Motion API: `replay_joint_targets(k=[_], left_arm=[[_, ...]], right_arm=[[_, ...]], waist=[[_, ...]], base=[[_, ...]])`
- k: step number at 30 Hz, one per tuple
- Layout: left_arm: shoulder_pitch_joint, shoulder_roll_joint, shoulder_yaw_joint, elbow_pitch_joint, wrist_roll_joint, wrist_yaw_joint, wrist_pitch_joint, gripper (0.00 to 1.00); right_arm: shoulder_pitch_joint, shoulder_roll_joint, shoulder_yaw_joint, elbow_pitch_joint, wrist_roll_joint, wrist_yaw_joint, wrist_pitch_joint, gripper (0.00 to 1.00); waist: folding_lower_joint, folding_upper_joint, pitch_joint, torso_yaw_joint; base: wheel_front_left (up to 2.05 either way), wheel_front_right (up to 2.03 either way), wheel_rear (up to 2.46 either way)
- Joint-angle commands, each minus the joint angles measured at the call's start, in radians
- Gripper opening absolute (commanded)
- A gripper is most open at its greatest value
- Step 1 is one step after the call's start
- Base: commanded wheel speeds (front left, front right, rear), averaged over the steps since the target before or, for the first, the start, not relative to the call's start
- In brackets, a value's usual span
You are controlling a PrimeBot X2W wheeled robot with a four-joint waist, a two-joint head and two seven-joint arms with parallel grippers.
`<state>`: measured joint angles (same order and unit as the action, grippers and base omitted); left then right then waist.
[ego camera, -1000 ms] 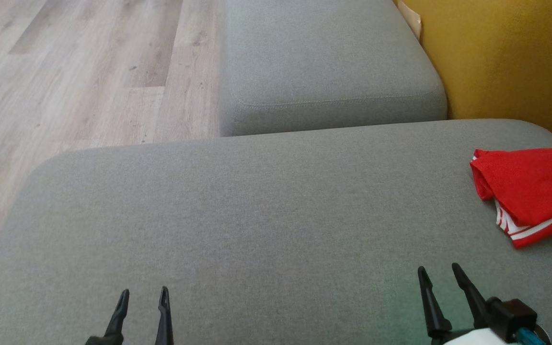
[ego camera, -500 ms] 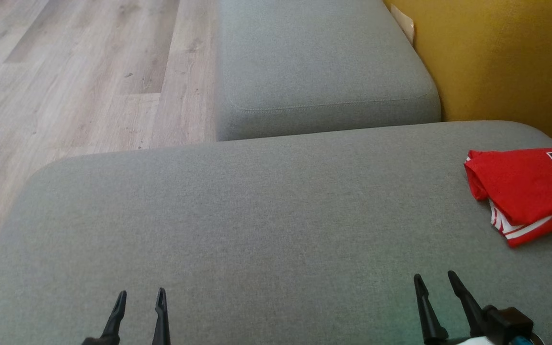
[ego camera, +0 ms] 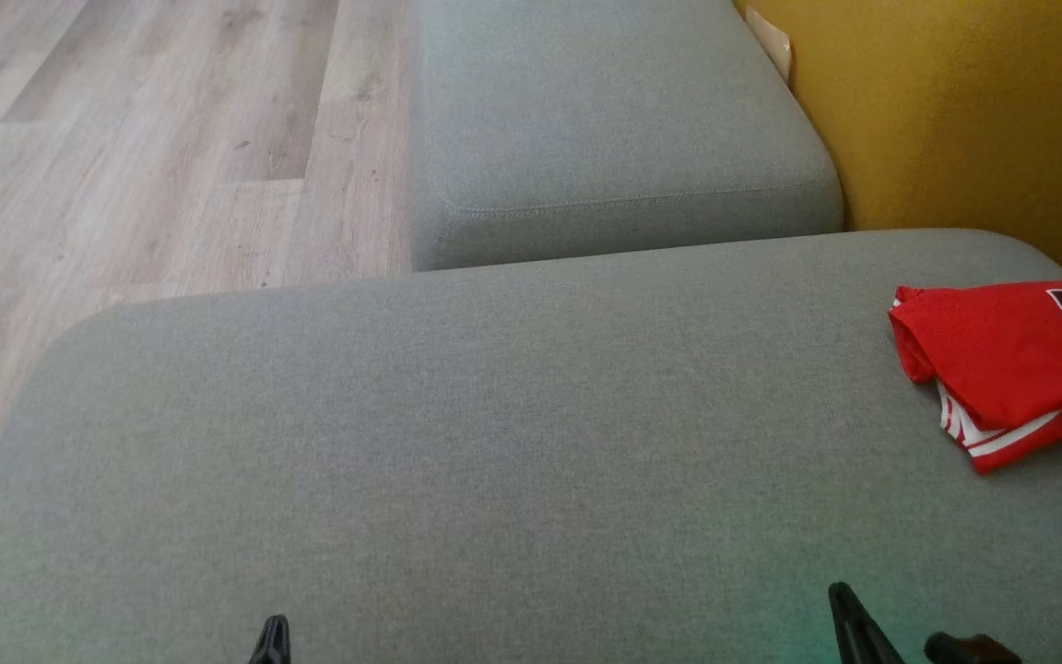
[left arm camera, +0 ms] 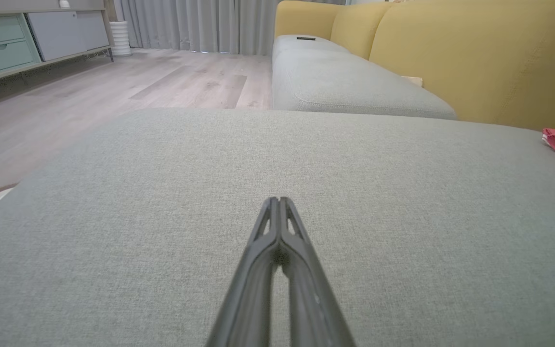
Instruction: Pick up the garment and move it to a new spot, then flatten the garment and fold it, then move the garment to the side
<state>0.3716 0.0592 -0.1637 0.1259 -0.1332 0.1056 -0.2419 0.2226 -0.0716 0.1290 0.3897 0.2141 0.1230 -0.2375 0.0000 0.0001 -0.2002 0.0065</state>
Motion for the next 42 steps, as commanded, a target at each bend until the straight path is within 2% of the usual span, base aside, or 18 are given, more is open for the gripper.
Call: replay_joint_targets(k=[1, 15, 42], left_arm=[[-0.042, 0.003, 0.006, -0.036, -0.036, -0.005, 0.004, 0.0], [-0.104, 0.012, 0.028, -0.007, -0.241, -0.038, 0.04, 0.0], [-0.197, 0.021, 0.071, 0.025, -0.565, -0.088, 0.104, 0.0]], right_arm=[[-0.046, 0.001, -0.009, -0.035, 0.033, 0.001, 0.006, 0.0], [-0.083, 0.004, -0.04, -0.051, 0.215, 0.002, 0.052, 0.0], [-0.145, 0.008, -0.09, -0.074, 0.509, 0.003, 0.126, 0.0]], waist=[[0.0, -0.0001, 0.003, 0.0], [0.0, -0.0001, 0.03, -0.001], [0.0, -0.0001, 0.073, -0.002]], base=[[0.0, 0.0, 0.0], [0.0, 0.0, 0.0], [0.0, 0.0, 0.0]])
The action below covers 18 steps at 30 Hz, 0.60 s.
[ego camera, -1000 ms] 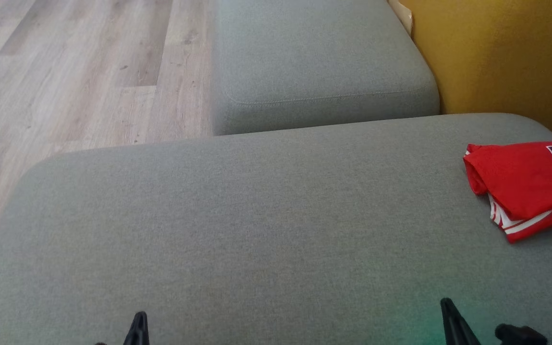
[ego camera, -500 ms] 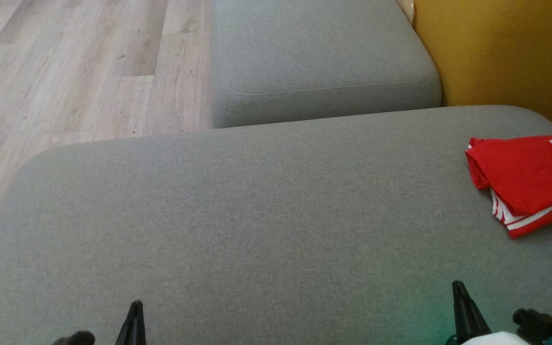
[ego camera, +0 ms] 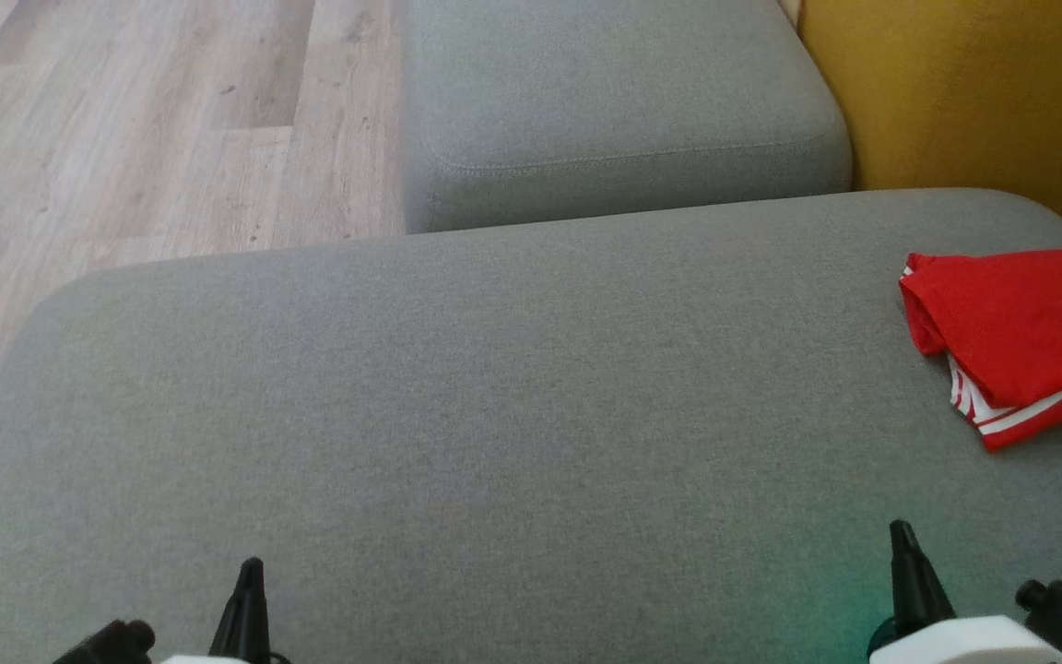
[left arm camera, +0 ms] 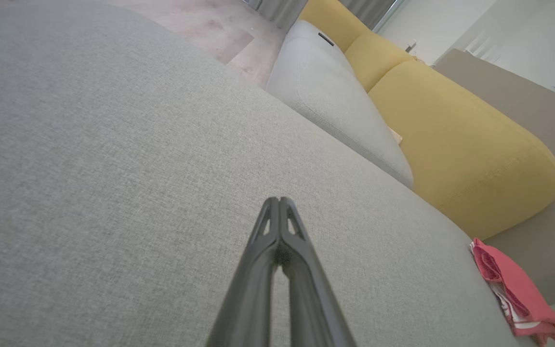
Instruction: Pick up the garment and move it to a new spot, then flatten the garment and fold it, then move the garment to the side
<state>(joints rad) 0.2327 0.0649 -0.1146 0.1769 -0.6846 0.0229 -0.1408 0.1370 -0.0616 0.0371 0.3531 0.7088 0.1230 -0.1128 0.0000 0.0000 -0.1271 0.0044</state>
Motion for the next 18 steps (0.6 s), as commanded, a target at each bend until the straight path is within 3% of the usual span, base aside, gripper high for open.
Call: replay_joint_targets(k=[1, 18], left_arm=[[-0.062, 0.015, 0.024, -0.025, -0.026, -0.008, 0.005, 0.0], [-0.122, 0.017, 0.057, -0.006, -0.233, -0.04, 0.05, 0.0]], right_arm=[[-0.062, -0.002, -0.001, -0.038, 0.025, 0.003, 0.004, 0.0], [-0.102, 0.001, -0.034, -0.054, 0.218, 0.004, 0.053, 0.0]], waist=[[0.0, 0.0, 0.002, 0.0], [0.0, 0.0, 0.03, -0.001]], base=[[0.0, 0.0, 0.0], [0.0, 0.0, 0.0]])
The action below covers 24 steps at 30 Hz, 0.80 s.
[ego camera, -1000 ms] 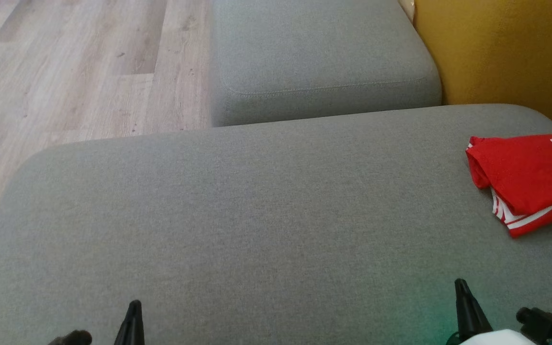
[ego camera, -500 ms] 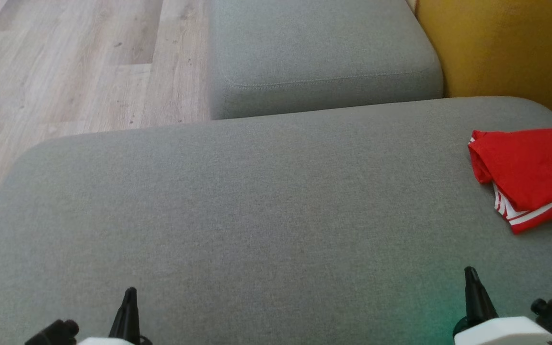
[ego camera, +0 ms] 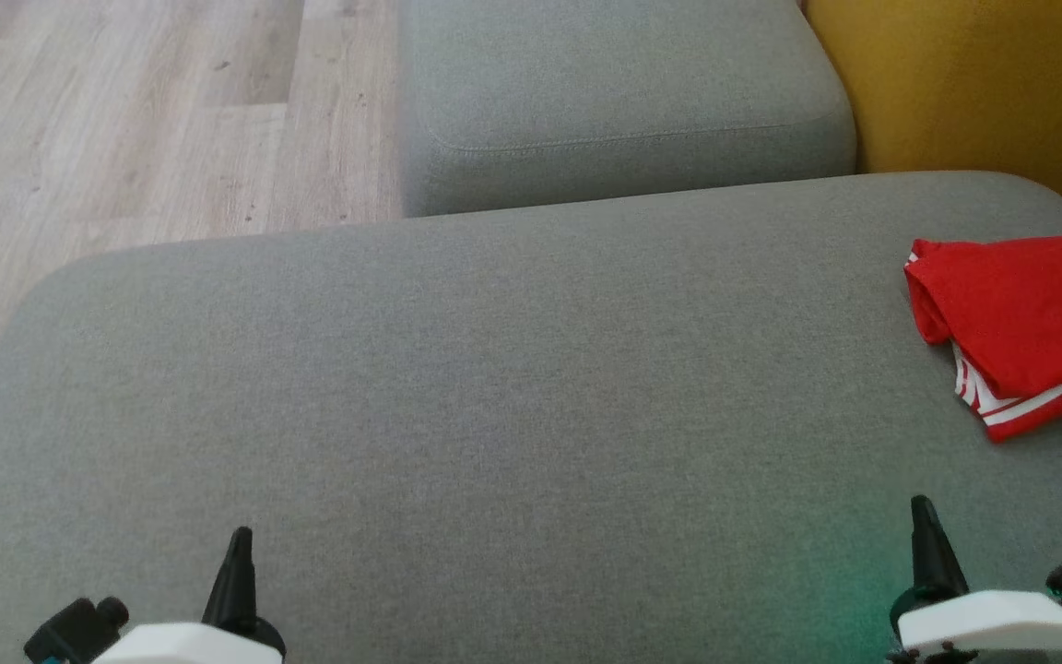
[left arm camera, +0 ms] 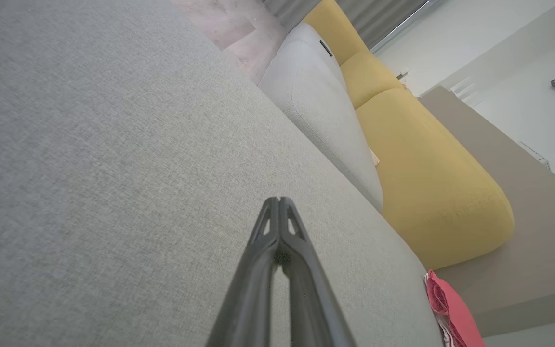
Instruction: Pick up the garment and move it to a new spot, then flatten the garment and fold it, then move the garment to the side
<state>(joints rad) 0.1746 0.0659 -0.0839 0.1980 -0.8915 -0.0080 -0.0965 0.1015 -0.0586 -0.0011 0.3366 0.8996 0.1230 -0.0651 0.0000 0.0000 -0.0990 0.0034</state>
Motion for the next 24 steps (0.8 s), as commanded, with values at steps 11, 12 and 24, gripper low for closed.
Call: replay_joint_targets(k=[11, 12, 24], left_arm=[[-0.1, 0.017, 0.047, -0.015, -0.148, -0.028, 0.034, 0.0], [-0.103, 0.017, 0.049, -0.014, -0.16, -0.03, 0.036, 0.0], [-0.146, 0.016, 0.075, 0.001, -0.304, -0.052, 0.07, 0.0]], right_arm=[[-0.09, 0.0, -0.015, -0.046, 0.14, 0.005, 0.034, 0.0], [-0.093, 0.0, -0.017, -0.047, 0.151, 0.005, 0.037, 0.0], [-0.121, 0.002, -0.041, -0.058, 0.287, 0.006, 0.072, 0.0]], waist=[[0.0, 0.0, 0.019, -0.001], [0.0, 0.0, 0.02, -0.001], [0.0, 0.0, 0.04, -0.001]], base=[[0.0, 0.0, 0.0], [0.0, 0.0, 0.0], [0.0, 0.0, 0.0]])
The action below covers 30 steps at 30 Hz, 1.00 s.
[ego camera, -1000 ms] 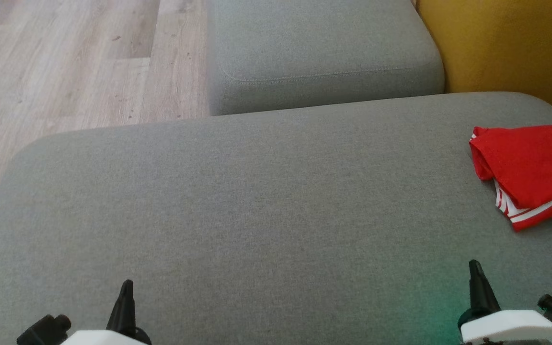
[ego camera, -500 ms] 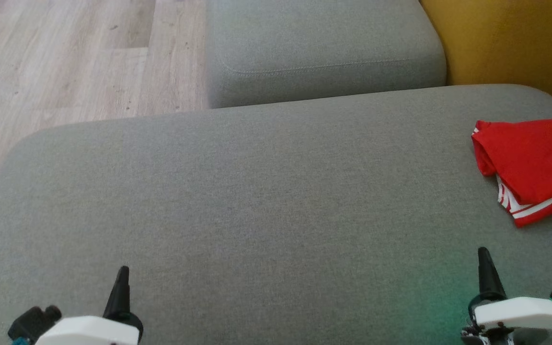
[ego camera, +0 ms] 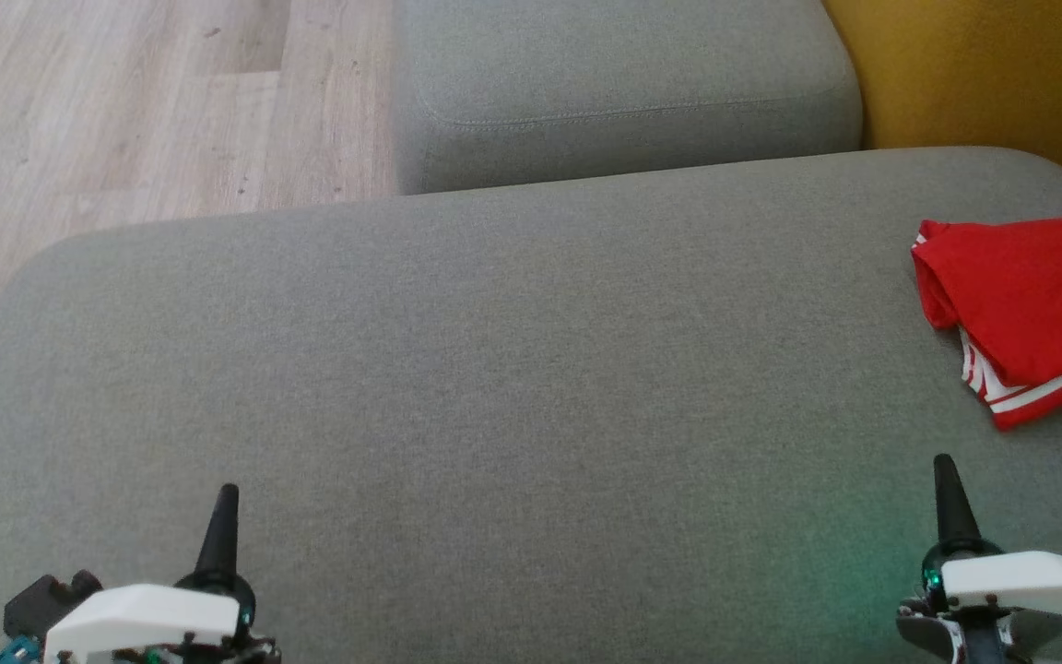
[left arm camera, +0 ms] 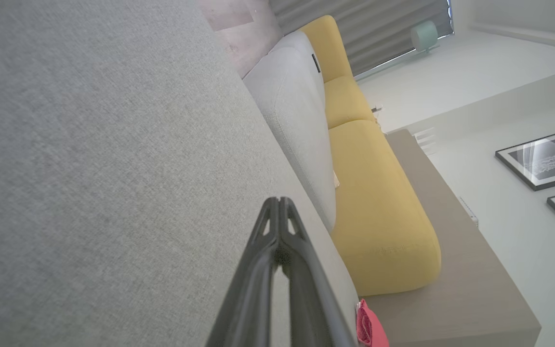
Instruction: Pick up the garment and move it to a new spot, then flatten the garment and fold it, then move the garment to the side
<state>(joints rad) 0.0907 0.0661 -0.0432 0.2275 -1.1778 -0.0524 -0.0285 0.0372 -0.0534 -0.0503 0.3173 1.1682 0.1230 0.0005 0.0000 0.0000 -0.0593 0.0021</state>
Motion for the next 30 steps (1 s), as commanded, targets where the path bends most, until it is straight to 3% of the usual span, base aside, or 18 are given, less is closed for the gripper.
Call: replay_joint_targets(k=[1, 30], left_arm=[[-0.066, 0.016, 0.037, -0.028, -0.03, -0.01, 0.005, 0.0], [-0.17, 0.012, 0.103, 0.007, -0.376, -0.065, 0.09, 0.0]], right_arm=[[-0.059, -0.003, 0.006, -0.04, 0.03, 0.006, 0.009, 0.0], [-0.128, 0.002, -0.05, -0.066, 0.358, 0.007, 0.092, 0.0]], waist=[[0.0, 0.0, 0.002, 0.0], [0.0, 0.0, 0.05, -0.002]], base=[[0.0, 0.0, 0.0], [0.0, 0.0, 0.0]])
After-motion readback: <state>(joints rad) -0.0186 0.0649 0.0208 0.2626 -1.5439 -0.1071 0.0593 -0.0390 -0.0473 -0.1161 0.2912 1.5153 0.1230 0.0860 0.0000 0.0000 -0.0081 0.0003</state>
